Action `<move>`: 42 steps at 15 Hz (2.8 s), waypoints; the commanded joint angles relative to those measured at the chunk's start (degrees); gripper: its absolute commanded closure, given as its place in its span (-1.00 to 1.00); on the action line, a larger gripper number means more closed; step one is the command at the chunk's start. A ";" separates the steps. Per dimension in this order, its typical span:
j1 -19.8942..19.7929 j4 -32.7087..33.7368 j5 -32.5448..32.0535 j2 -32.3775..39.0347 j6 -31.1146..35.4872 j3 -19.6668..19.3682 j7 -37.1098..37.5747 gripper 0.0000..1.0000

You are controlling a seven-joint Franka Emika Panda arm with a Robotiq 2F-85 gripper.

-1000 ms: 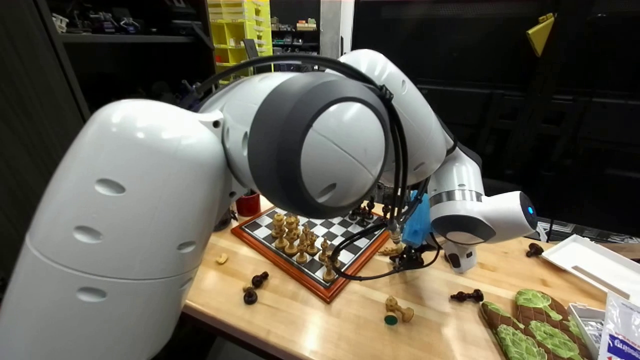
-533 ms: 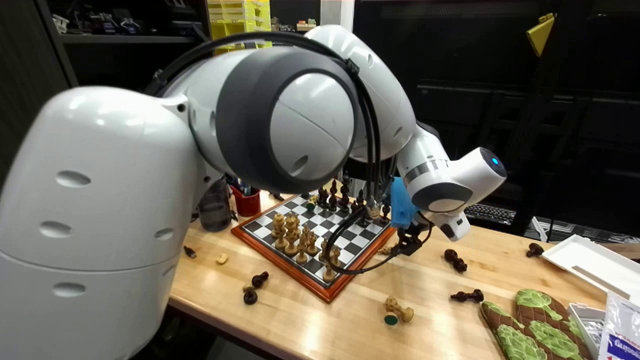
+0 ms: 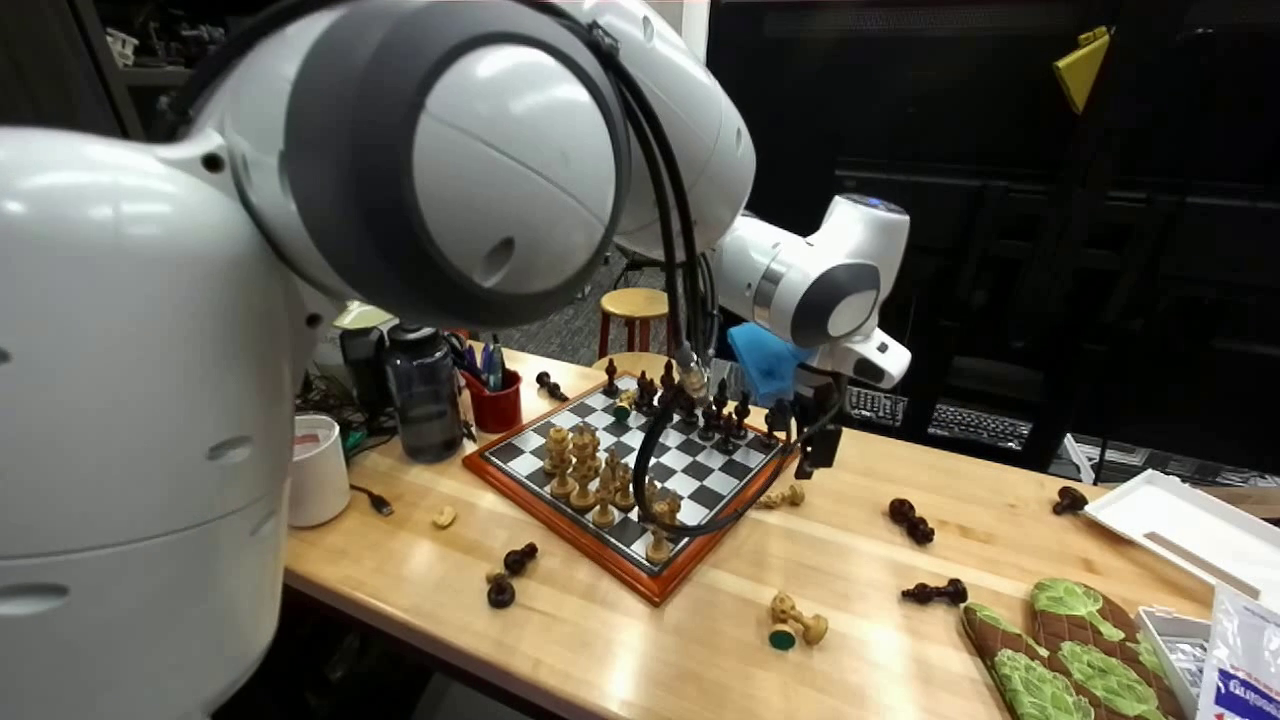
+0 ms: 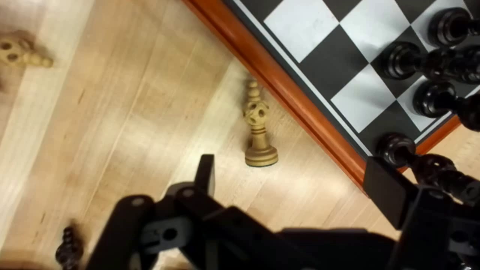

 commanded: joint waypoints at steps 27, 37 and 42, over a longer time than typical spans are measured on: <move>8.78 -15.19 -44.19 -2.19 26.08 -3.46 39.38 -1.00; 10.00 -15.43 -47.17 -0.21 28.08 -5.08 48.69 -1.00; 9.65 -15.20 -47.75 1.34 30.28 -5.33 50.85 -1.00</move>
